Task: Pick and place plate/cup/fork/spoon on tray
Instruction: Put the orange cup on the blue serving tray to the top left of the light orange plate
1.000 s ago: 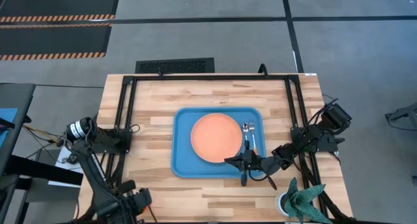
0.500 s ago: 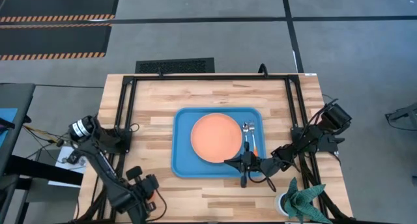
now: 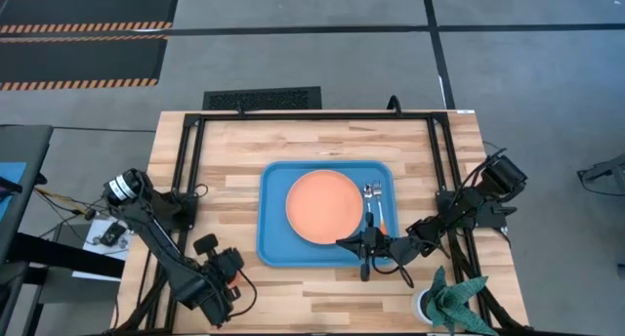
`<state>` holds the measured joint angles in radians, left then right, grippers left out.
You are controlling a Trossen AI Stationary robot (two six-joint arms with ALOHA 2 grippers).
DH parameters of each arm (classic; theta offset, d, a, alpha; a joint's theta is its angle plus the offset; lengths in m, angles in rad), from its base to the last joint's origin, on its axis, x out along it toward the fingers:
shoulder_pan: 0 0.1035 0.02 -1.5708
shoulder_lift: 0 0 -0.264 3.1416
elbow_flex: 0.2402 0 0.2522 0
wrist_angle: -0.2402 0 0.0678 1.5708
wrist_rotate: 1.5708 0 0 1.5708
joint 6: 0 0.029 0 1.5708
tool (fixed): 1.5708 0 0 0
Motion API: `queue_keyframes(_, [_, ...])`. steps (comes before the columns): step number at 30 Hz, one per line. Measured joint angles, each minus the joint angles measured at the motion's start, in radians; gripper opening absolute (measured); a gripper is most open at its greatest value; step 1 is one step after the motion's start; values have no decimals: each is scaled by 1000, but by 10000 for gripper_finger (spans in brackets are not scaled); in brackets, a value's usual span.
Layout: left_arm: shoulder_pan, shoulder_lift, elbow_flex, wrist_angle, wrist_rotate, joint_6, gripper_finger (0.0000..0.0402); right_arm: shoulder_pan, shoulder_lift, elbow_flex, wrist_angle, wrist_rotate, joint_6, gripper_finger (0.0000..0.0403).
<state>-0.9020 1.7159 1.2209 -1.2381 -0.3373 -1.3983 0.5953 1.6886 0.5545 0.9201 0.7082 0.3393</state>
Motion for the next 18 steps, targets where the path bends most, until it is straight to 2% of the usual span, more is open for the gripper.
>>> queue_keyframes(6, [19,-95,0,-1,-36,36,0,0,0,0,0,0,0,7])
queue_keyframes(12, [-21,-205,0,35,55,85,0,0,0,0,0,-1,0,7])
queue_keyframes(18, [-91,-185,1,131,97,174,27,-2,0,0,-2,-1,1,7])
